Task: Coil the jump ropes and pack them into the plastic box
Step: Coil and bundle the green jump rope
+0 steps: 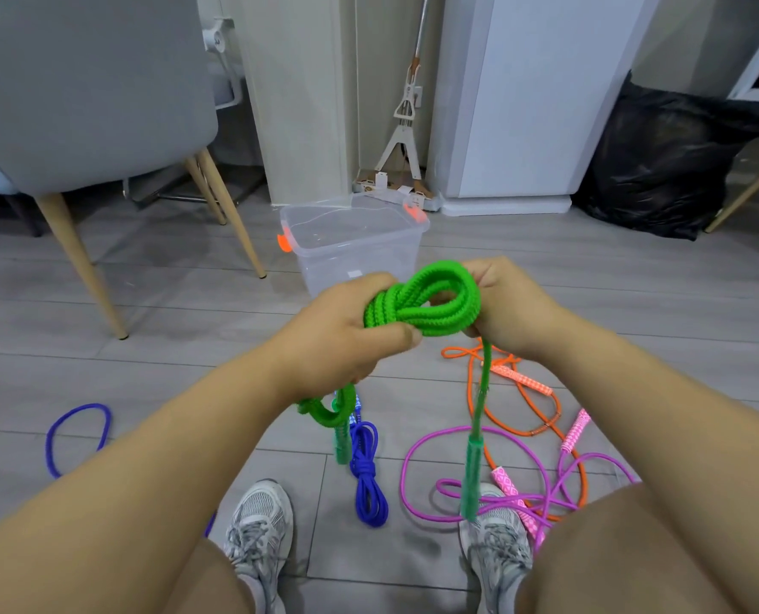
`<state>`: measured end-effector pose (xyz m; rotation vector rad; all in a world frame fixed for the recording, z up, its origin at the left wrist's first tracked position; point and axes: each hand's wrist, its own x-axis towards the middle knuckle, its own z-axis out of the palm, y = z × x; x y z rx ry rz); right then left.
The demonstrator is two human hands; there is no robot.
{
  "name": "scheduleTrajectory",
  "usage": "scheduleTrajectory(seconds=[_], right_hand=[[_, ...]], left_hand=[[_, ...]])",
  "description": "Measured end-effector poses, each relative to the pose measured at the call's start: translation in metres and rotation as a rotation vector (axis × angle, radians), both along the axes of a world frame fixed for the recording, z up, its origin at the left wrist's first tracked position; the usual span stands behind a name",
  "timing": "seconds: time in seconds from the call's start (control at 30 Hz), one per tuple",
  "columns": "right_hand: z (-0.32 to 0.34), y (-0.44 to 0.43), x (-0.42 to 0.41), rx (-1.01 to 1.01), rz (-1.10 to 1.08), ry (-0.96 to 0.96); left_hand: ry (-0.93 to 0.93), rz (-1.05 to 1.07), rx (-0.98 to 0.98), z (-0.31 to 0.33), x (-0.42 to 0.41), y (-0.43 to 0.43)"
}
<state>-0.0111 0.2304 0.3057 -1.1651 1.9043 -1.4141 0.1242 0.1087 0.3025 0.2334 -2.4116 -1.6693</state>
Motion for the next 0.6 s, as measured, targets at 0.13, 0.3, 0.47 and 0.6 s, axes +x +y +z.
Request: scheduleTrajectory(seconds=[0.13,0.3,0.47,0.6], right_hand=[[-0.002,0.003,0.006,0.085,-0.03,0.109],[0.001,0.006,0.029,0.246,0.085,0.373],[0.01,0.01,0.042,0.396,0.122,0.586],[0.012,0.01,0.036,0.321,0.118,0.778]], left_hand=[[0.069,0.102,0.143,0.001,-0.002,0.001],[0.21,0.336,0.126,-0.001,-0.009,-0.004],[0.088,0.486,-0.146,-0.006,-0.009,-0.015],[-0.196,0.385,-0.455,-0.009,-0.006,-0.019]])
